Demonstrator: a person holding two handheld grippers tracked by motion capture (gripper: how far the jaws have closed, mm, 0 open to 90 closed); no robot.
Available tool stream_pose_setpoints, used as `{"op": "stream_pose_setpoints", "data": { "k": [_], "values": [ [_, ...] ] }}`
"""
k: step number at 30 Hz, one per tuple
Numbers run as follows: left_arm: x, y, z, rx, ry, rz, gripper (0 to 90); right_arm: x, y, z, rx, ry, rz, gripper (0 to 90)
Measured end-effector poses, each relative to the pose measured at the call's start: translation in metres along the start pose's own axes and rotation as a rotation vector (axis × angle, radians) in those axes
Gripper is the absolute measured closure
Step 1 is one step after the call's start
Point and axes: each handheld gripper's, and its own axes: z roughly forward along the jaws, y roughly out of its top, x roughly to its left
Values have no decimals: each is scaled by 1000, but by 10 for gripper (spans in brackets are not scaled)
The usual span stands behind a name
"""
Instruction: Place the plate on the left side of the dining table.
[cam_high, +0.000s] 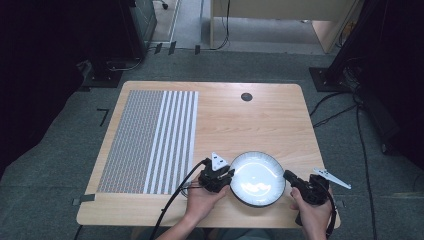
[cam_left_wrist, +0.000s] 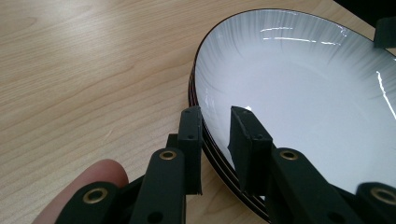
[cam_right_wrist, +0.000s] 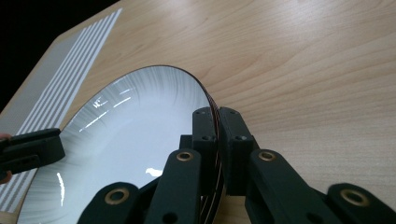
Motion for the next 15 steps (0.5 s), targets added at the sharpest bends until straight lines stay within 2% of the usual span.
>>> {"op": "stream_pose_setpoints", "data": {
  "k": [3, 6, 10, 15],
  "values": [
    [-1, 0, 0, 2, 6, 4, 756, -1, 0, 1, 10, 0, 18, 885],
    [-1, 0, 1, 7, 7, 9, 767, 0, 1, -1, 10, -4, 16, 889],
    [-1, 1, 2, 13, 9, 10, 765, -2, 1, -2, 16, 3, 44, 889],
    [-1, 0, 4, 15, 17, 11, 762, -1, 0, -1, 17, 0, 47, 881]
  ]
}}
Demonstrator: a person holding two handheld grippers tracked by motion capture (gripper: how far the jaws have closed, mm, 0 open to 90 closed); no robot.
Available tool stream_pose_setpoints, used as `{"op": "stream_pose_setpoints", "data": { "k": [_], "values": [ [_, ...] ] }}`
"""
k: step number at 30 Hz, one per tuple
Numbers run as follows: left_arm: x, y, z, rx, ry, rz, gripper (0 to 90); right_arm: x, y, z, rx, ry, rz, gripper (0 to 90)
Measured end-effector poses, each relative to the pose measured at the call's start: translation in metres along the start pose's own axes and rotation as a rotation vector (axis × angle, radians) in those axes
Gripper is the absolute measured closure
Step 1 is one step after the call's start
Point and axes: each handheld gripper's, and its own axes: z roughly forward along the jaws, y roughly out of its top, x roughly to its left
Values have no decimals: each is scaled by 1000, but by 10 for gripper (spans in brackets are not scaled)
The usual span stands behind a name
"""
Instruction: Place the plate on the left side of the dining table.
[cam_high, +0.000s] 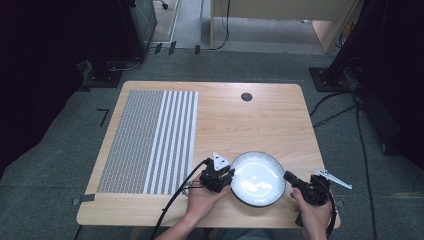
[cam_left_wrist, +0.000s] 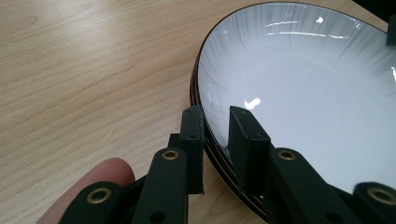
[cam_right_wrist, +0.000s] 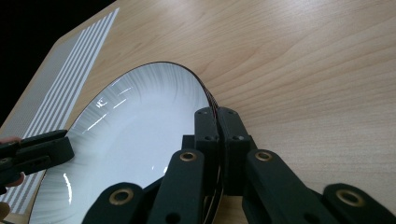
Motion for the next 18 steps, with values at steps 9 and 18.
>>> {"op": "stream_pose_setpoints", "data": {
  "k": [9, 18],
  "values": [
    [-1, 0, 2, -2, 9, -12, 760, 8, -3, 4, -7, -53, -21, 867],
    [0, -1, 3, -8, 8, -10, 753, 17, -5, 7, -40, -125, -57, 890]
  ]
}}
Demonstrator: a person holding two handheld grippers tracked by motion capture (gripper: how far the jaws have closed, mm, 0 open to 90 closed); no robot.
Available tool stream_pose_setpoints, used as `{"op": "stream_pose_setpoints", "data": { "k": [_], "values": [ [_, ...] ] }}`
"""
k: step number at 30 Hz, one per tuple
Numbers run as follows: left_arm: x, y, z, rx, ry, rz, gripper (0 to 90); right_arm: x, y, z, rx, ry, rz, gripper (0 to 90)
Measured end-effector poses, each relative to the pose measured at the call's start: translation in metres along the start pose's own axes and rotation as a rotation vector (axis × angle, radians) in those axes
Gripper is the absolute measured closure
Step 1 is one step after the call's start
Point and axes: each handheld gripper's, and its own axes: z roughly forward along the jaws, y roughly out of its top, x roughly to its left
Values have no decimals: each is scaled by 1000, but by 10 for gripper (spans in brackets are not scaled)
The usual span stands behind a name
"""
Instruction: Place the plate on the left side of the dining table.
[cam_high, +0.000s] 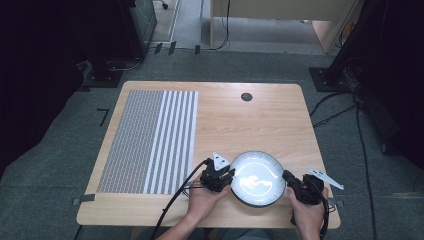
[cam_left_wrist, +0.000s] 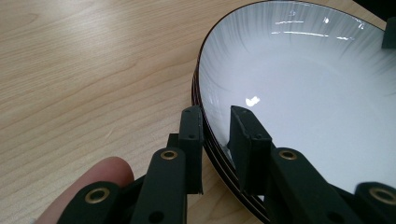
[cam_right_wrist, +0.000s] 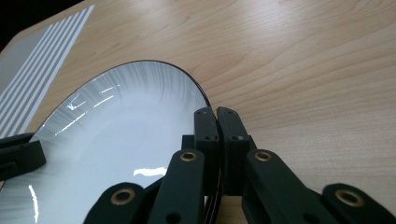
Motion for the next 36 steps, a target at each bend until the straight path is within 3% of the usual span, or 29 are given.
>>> {"op": "stream_pose_setpoints", "data": {
  "k": [5, 10, 23, 28, 36],
  "values": [
    [1, -1, 0, -6, -19, 2, 721, -2, 2, -2, -14, 25, 38, 898],
    [2, 0, -2, -19, -49, -13, 668, -1, 4, -4, -31, 26, 28, 899],
    [-2, 7, -9, -76, -47, -28, 631, -11, 12, -16, -62, 22, 20, 900],
    [-7, 10, -1, -38, -98, -38, 615, -13, 13, -19, -71, 20, 6, 900],
    [-9, 10, 12, 10, -88, -61, 616, -9, 11, -19, -57, 7, -11, 881]
  ]
}}
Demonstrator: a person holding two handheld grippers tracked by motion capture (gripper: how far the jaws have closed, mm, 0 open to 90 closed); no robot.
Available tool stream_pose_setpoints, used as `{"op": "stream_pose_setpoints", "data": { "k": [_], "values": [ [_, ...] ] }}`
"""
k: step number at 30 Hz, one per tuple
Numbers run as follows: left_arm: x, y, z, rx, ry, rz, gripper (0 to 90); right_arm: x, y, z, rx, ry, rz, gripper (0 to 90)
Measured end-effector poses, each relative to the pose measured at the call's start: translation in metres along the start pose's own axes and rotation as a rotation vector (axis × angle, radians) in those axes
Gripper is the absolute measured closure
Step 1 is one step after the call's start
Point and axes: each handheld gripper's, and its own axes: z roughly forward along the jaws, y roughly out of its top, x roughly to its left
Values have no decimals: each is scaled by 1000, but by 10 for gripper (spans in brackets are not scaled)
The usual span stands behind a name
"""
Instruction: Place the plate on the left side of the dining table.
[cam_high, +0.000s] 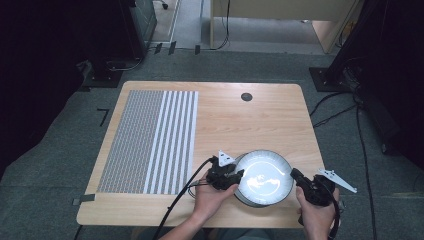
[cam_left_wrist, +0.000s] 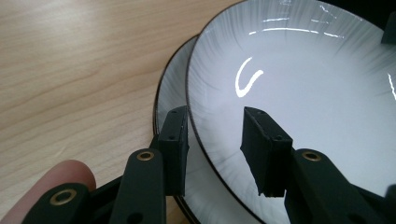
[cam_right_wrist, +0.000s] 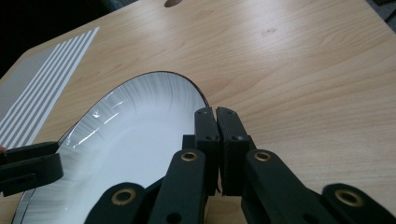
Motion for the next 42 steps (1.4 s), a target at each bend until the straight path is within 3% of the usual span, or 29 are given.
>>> {"op": "stream_pose_setpoints", "data": {
  "k": [5, 9, 13, 16, 18, 20, 21, 22, 27, 32, 35, 42],
  "values": [
    [1, 0, 2, 8, 2, -9, 646, 4, -3, 3, 25, -18, 2, 817],
    [0, 0, 3, 7, 5, -5, 647, 4, -6, 9, 82, -40, -7, 818],
    [1, 0, 3, 5, -6, -12, 645, 4, -6, 11, 96, -20, 44, 847],
    [3, 1, 3, 4, -15, -12, 626, -1, -6, 13, 102, 15, 98, 857],
    [4, 2, 3, 9, -26, -24, 624, -4, -6, 14, 130, 47, 150, 858],
    [5, 2, 3, 11, -34, -26, 622, -8, -7, 15, 126, 79, 206, 854],
    [5, 2, 3, 11, -34, -26, 620, -8, -7, 15, 126, 79, 206, 854],
    [5, 2, 3, 9, -38, -26, 619, -11, -7, 15, 120, 101, 247, 851],
    [9, 4, 2, 11, -65, -61, 617, -15, -7, 15, 90, 137, 274, 844],
    [13, 6, -2, 3, -64, -74, 756, -23, -9, 17, 104, 184, 334, 844],
    [13, 7, -6, -8, -68, -72, 810, -24, -8, 15, 99, 198, 337, 843],
    [15, 11, -13, -28, -81, -91, 828, -20, -6, 11, 86, 215, 334, 843]
  ]
}}
